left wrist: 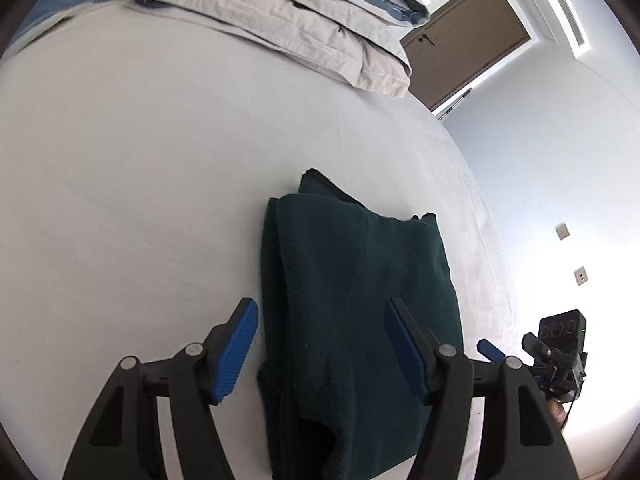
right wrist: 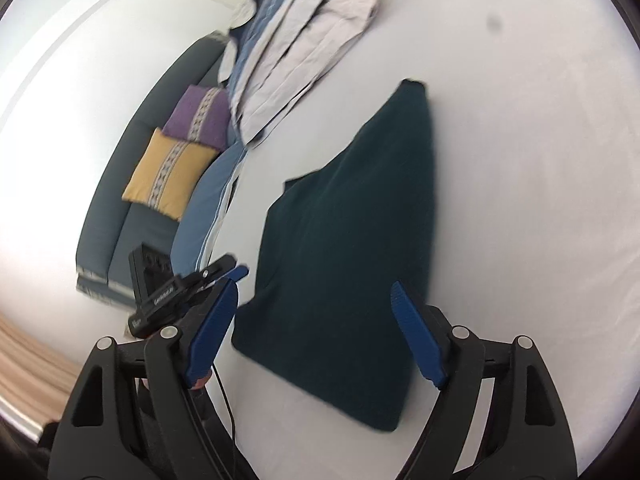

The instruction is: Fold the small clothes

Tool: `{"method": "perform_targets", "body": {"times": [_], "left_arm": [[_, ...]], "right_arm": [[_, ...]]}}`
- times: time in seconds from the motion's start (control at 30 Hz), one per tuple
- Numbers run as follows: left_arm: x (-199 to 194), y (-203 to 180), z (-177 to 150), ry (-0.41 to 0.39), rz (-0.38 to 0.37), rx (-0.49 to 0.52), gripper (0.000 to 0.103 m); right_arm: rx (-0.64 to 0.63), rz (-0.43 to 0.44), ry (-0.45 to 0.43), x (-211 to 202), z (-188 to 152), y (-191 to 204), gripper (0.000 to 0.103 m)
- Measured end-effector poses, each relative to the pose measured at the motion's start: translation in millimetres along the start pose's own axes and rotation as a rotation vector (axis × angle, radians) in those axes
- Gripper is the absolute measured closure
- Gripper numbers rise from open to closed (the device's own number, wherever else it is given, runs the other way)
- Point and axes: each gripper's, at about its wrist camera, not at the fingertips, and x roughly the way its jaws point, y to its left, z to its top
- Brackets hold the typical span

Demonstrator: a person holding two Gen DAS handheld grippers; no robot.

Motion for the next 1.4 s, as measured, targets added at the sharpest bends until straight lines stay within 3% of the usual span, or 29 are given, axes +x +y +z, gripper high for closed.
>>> {"method": "perform_targets", "body": {"times": [0.13, 0.3, 0.47, 0.67, 0.73, 0.8, 0.9, 1.13, 1.4], "left_arm": [[28.3, 34.1, 3.6, 0.101, -0.064, -0.12, 0.035], [46.5, 36.5, 5.9, 0.136, -0.114, -0.143, 0.036], [62.8, 34.1, 14.3, 0.194, -0.141, -0.156, 0.036], [77.9, 32.9, 19.2, 0.239, -0.201, -0.192, 0.037], [80.5, 30.3, 19.6, 0.249, -0.196, -0.192, 0.042], [82.7, 31.8, 17.0, 0.263, -0.193, -0.203, 0.063], [83.5, 32.9, 14.5, 0.258, -0.188, -0.22, 0.074], [63.7, 2.6, 14.1, 0.225, -0.095, -0.151, 0.08], [13.8, -59.7, -7.0, 0.226, -0.14, -0.05, 0.081]], "right_arm": [[0.115, -0.028, 0.012, 9.7, 18.0, -31.1, 0.023], [0.134, -0.051, 0.099, 39.1, 27.0, -50.2, 0.023], [0.121, 0.002, 0.15, 68.0, 31.5, -46.5, 0.023], [0.094, -0.017, 0.183, 87.0, 25.9, -33.2, 0.024], [0.099, -0.024, 0.187, 87.0, 25.7, -32.2, 0.027], [0.097, -0.054, 0.195, 91.2, 25.4, -29.6, 0.035], [0.097, -0.085, 0.199, 91.0, 24.8, -27.0, 0.043], [0.025, -0.162, 0.162, 80.7, 20.9, -3.7, 0.061], [-0.024, -0.115, 0.105, 28.9, 0.8, 43.7, 0.063]]}}
